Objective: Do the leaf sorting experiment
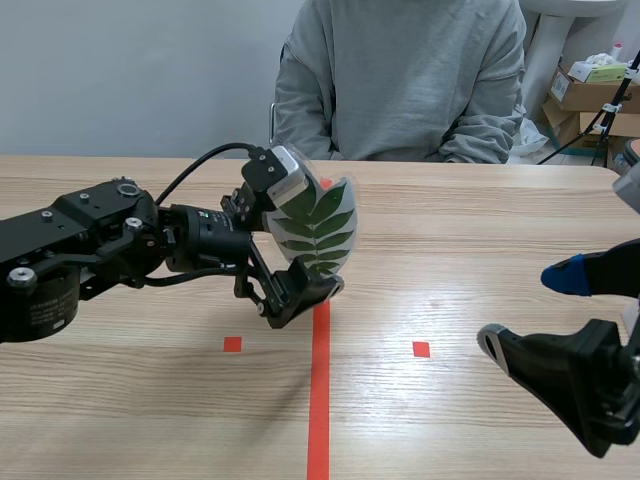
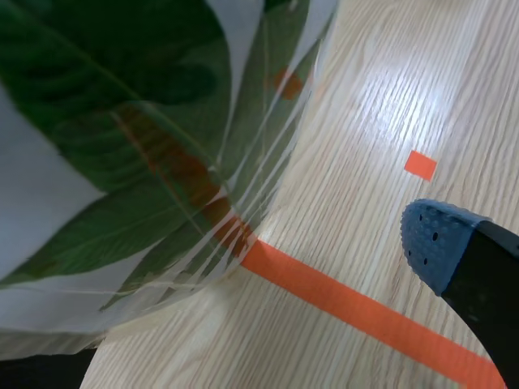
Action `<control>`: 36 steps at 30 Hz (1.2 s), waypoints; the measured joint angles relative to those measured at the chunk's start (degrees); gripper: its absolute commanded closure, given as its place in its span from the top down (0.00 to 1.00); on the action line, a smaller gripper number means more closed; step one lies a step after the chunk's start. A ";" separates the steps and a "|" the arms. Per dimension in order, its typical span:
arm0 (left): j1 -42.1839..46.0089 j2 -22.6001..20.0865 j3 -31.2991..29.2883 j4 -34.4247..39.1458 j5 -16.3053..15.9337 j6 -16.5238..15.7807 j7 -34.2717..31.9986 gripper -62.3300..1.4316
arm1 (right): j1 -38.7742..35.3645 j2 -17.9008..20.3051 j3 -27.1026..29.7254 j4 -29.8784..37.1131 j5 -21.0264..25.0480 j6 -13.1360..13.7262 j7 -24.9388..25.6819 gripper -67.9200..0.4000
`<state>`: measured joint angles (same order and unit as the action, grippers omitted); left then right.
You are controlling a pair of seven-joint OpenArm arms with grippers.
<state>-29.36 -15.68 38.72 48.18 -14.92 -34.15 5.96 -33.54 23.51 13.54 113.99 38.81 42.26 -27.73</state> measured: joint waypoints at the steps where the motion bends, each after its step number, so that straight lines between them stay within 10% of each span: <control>1: 0.02 0.00 0.00 0.00 -0.02 0.61 0.09 0.96 | 0.00 0.00 0.00 0.00 0.00 0.00 0.00 0.80; 10: 0.02 0.13 -0.02 0.00 1.84 2.14 0.22 0.95 | 0.00 0.00 0.00 0.00 0.00 0.00 0.00 0.80; 36: 0.02 0.13 -0.02 0.00 1.81 2.14 0.22 0.09 | 0.00 0.00 0.00 0.00 0.00 0.00 0.00 0.80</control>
<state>-29.34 -15.55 38.70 48.18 -13.10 -32.01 6.17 -33.54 23.51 13.54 113.99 38.81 42.26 -27.73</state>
